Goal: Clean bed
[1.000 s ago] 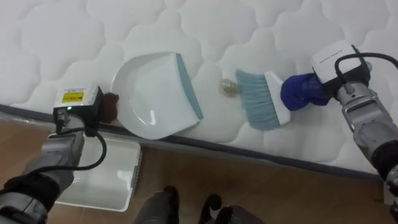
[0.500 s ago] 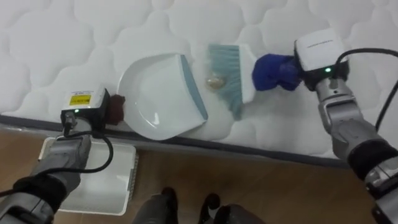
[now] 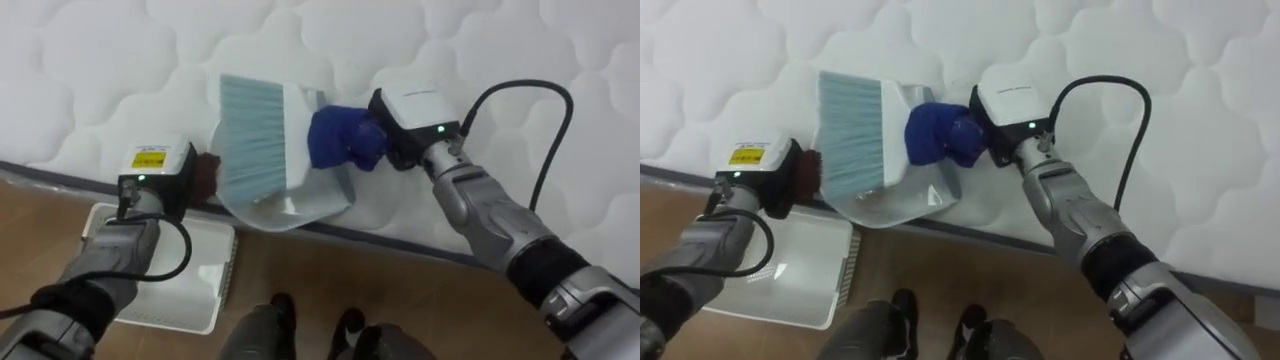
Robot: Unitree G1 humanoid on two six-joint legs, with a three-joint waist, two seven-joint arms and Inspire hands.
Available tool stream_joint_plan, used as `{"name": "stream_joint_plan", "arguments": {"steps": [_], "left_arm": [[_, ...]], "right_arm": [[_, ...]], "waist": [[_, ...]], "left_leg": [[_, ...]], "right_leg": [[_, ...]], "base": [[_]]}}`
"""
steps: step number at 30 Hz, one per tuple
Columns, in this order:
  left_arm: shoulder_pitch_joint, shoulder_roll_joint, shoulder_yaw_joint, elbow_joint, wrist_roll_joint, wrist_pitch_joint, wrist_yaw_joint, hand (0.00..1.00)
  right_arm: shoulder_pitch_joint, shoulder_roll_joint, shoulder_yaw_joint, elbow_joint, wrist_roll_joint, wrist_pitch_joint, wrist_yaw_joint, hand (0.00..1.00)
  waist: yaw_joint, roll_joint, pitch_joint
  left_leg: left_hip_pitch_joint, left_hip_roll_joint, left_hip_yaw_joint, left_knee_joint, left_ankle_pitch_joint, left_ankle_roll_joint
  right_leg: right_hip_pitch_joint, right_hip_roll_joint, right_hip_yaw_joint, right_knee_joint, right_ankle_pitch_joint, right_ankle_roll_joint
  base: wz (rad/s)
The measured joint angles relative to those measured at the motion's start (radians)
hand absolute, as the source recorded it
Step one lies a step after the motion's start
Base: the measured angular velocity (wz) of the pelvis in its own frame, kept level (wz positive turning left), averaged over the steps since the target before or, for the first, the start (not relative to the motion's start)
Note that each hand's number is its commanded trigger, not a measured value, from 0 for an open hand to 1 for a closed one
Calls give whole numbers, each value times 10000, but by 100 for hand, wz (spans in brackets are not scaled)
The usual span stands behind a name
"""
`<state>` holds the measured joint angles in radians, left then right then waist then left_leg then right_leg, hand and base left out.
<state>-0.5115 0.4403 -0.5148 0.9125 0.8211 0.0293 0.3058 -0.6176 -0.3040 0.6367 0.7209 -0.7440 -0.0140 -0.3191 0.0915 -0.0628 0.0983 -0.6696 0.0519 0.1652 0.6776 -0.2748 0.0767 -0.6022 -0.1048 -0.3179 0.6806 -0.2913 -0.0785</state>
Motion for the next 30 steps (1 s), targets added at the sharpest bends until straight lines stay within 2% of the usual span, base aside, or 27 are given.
{"name": "stream_joint_plan", "arguments": {"steps": [5, 9, 12, 16, 23, 30], "left_arm": [[62, -32, -8, 42, 156, -71, -4, 100], [105, -148, -8, 177, 163, -60, -16, 100], [117, -277, -9, 315, 247, -70, -26, 100], [164, -345, -24, 372, 357, -90, -48, 100], [300, -416, -23, 729, 375, -146, 80, 100], [502, -418, 14, 746, 350, -190, 444, 100]], "right_arm": [[32, 229, 84, 0, 7, -292, 168, 100], [32, 298, 84, -1, -7, -310, 243, 100], [48, 300, 91, 0, -21, -330, 493, 100], [144, 294, 82, 0, -66, -566, 581, 100], [556, 212, 64, 8, 495, -735, 724, 100], [571, 186, -662, 7, 1470, -851, 678, 100]], "waist": [[-32, 15, -9], [-16, 27, -16], [-16, 33, -18], [-23, 79, -44], [-33, 239, -136], [-55, 266, -141]], "left_leg": [[13, 10, -38, 146, 0, 0], [9, -3, -42, 207, -2, 5], [-9, -110, -58, 168, 11, 40], [2, -146, -48, 384, 60, 65], [216, -152, -44, 342, 136, 74], [215, -173, -36, 297, 140, 68]], "right_leg": [[1, -5, 42, 198, -9, 4], [-55, -12, 161, 363, -33, 20], [-141, -113, 188, 535, -121, -39], [-91, -198, 207, 644, -334, -87], [119, -207, 187, 626, -295, -110], [95, -248, 176, 661, -314, -118]], "base": [[0], [0], [5], [2], [0], [1]]}}
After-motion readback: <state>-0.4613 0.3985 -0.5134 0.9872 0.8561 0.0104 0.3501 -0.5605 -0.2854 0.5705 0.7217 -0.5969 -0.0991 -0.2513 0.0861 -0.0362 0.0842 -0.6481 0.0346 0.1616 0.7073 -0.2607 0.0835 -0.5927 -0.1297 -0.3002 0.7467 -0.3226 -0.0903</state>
